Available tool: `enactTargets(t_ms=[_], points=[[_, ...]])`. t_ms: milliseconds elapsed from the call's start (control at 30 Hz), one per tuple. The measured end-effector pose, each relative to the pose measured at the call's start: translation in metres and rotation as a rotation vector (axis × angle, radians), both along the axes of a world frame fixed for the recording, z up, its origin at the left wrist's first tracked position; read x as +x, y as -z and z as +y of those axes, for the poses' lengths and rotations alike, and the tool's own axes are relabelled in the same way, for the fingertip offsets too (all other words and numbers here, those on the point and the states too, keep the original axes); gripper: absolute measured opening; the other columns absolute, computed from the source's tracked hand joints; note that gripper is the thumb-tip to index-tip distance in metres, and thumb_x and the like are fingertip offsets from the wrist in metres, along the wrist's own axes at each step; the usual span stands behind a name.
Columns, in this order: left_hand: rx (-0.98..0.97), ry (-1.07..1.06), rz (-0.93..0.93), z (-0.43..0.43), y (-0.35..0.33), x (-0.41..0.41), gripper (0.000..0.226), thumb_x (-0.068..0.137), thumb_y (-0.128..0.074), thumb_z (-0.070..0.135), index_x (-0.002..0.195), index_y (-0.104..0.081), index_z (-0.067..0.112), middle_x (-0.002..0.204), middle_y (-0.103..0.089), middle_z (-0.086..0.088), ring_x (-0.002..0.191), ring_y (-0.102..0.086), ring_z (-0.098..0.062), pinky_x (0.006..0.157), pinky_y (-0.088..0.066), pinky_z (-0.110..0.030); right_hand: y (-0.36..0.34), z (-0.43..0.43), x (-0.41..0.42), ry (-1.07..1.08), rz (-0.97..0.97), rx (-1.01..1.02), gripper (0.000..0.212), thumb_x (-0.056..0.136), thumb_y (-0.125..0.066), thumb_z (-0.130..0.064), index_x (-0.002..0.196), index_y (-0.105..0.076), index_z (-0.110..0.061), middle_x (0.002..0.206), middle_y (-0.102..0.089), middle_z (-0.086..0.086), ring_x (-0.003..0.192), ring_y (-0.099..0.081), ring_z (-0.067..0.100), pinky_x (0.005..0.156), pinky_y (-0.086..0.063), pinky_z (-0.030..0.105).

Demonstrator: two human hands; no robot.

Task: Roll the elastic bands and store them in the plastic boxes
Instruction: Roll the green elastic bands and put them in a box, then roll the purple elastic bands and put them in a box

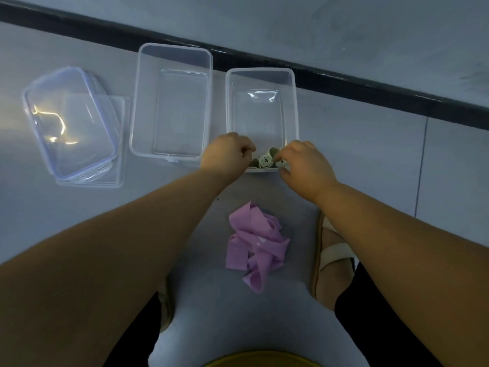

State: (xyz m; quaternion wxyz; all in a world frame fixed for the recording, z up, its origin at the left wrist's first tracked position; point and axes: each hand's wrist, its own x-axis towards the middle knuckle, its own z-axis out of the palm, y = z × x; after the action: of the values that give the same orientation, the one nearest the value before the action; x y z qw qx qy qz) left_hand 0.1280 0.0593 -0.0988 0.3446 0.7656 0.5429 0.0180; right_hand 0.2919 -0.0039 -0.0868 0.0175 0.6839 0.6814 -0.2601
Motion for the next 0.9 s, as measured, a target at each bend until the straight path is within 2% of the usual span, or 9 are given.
enactTargets(t_ms=[167, 300, 400, 533, 567, 633, 700, 800, 900], points=[[-0.274, -0.093, 0.051, -0.038, -0.005, -0.019, 0.024, 0.090, -0.052, 0.016, 0.106, -0.070, 0.016, 0.111, -0.068, -0.007, 0.103, -0.060, -0.025, 0.087, -0.046, -0.029, 0.003, -0.041, -0.024, 0.170, 0.165, -0.220, 0.026, 0.092, -0.053, -0.017, 0.117, -0.061, -0.015, 0.120, -0.054, 0.008, 0.103, -0.055, 0.024, 0.088, -0.044, 0.035], [-0.502, -0.147, 0.213, -0.086, 0.014, -0.030, 0.037, 0.088, -0.054, 0.016, 0.125, -0.057, 0.014, 0.126, -0.057, -0.013, 0.113, -0.055, -0.031, 0.094, -0.043, -0.034, 0.024, -0.072, -0.041, 0.296, 0.168, -0.484, 0.053, 0.086, -0.063, -0.028, 0.134, -0.045, -0.013, 0.135, -0.043, 0.012, 0.118, -0.049, 0.029, 0.095, -0.040, 0.036], [-0.599, -0.193, 0.229, -0.119, 0.030, -0.027, 0.047, 0.088, -0.053, 0.016, 0.134, -0.044, 0.008, 0.133, -0.049, -0.019, 0.119, -0.050, -0.035, 0.096, -0.042, -0.037, 0.044, -0.091, -0.053, 0.487, 0.303, -0.601, 0.061, 0.077, -0.071, -0.028, 0.130, -0.048, -0.009, 0.124, -0.055, 0.016, 0.107, -0.056, 0.031, 0.081, -0.046, 0.033], [-0.649, -0.278, 0.138, -0.134, 0.037, -0.012, 0.044, 0.089, -0.056, 0.016, 0.130, -0.048, 0.002, 0.130, -0.054, -0.020, 0.118, -0.052, -0.033, 0.096, -0.042, -0.036, 0.062, -0.106, -0.062, 0.537, 0.432, -0.594, 0.048, 0.076, -0.070, -0.016, 0.122, -0.057, -0.019, 0.097, -0.066, 0.004, 0.088, -0.062, 0.024, 0.070, -0.049, 0.032], [-0.648, -0.262, 0.138, -0.133, 0.036, -0.009, 0.041, 0.090, -0.054, 0.014, 0.128, -0.049, 0.000, 0.128, -0.055, -0.021, 0.117, -0.053, -0.034, 0.094, -0.042, -0.036, 0.065, -0.107, -0.064, 0.535, 0.436, -0.589, 0.039, 0.078, -0.068, -0.016, 0.116, -0.060, -0.019, 0.090, -0.064, 0.001, 0.084, -0.060, 0.022, 0.070, -0.048, 0.030], [-0.648, -0.270, 0.153, -0.131, 0.038, -0.010, 0.037, 0.092, -0.053, 0.017, 0.126, -0.052, 0.002, 0.126, -0.057, -0.021, 0.116, -0.054, -0.033, 0.092, -0.041, -0.034, 0.066, -0.107, -0.067, 0.485, 0.393, -0.594, 0.019, 0.084, -0.061, -0.020, 0.101, -0.067, -0.013, 0.084, -0.065, 0.007, 0.082, -0.061, 0.026, 0.076, -0.051, 0.036], [-0.643, -0.291, 0.183, -0.129, 0.043, -0.016, 0.032, 0.092, -0.054, 0.020, 0.121, -0.058, 0.007, 0.122, -0.061, -0.017, 0.114, -0.055, -0.031, 0.089, -0.041, -0.031, 0.060, -0.104, -0.068, 0.523, 0.385, -0.594, 0.022, 0.090, -0.054, -0.022, 0.099, -0.067, -0.007, 0.092, -0.066, 0.016, 0.087, -0.061, 0.032, 0.082, -0.050, 0.041], [-0.614, -0.265, 0.214, -0.125, 0.037, -0.027, 0.025, 0.092, -0.054, 0.018, 0.111, -0.065, 0.006, 0.117, -0.063, -0.018, 0.110, -0.057, -0.032, 0.086, -0.042, -0.030, 0.045, -0.100, -0.062, 0.532, 0.303, -0.576, 0.030, 0.096, -0.044, -0.026, 0.103, -0.063, -0.004, 0.097, -0.062, 0.016, 0.087, -0.055, 0.030, 0.073, -0.040, 0.030], [-0.637, -0.349, 0.159, -0.120, 0.027, -0.034, 0.025, 0.094, -0.048, 0.013, 0.108, -0.063, -0.001, 0.114, -0.063, -0.021, 0.106, -0.058, -0.033, 0.085, -0.043, -0.032, 0.033, -0.095, -0.055, 0.582, 0.272, -0.530, 0.032, 0.097, -0.042, -0.032, 0.094, -0.061, -0.006, 0.104, -0.062, 0.022, 0.085, -0.052, 0.030, 0.071, -0.035, 0.029]])
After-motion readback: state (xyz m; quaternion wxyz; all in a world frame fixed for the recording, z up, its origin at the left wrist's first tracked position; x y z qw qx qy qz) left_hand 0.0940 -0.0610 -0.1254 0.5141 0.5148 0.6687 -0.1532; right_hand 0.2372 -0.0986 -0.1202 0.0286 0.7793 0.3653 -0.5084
